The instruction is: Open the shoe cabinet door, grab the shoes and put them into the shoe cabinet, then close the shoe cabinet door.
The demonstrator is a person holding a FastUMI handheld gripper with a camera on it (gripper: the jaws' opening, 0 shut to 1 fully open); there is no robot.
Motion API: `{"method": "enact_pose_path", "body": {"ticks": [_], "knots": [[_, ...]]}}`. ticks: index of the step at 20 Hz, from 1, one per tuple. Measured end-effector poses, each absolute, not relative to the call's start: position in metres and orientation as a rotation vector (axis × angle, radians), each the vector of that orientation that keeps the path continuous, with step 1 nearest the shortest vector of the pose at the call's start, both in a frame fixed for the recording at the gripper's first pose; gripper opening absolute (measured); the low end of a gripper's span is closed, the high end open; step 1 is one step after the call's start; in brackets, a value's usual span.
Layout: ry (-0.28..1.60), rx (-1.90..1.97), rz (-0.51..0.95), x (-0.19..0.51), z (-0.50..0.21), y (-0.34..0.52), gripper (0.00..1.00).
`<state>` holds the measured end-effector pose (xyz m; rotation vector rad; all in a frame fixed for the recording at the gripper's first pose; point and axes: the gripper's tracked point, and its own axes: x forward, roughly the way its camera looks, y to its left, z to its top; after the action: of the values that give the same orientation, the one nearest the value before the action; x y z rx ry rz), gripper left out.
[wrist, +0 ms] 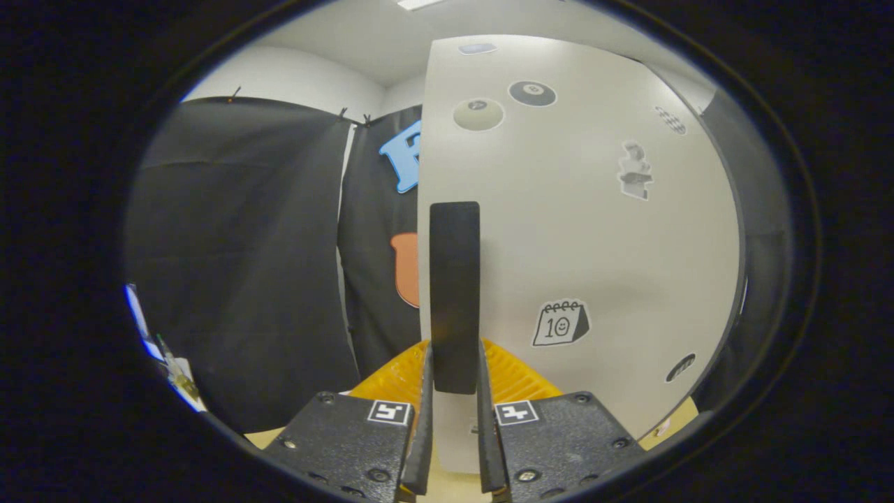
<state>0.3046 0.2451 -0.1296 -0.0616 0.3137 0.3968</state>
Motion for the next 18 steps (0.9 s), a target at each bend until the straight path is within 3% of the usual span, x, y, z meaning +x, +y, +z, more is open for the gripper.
{"method": "enact_pose_path", "body": {"ticks": [18], "knots": [[0.316, -0.007, 0.563, 0.269, -0.107, 0.186, 0.3]]}}
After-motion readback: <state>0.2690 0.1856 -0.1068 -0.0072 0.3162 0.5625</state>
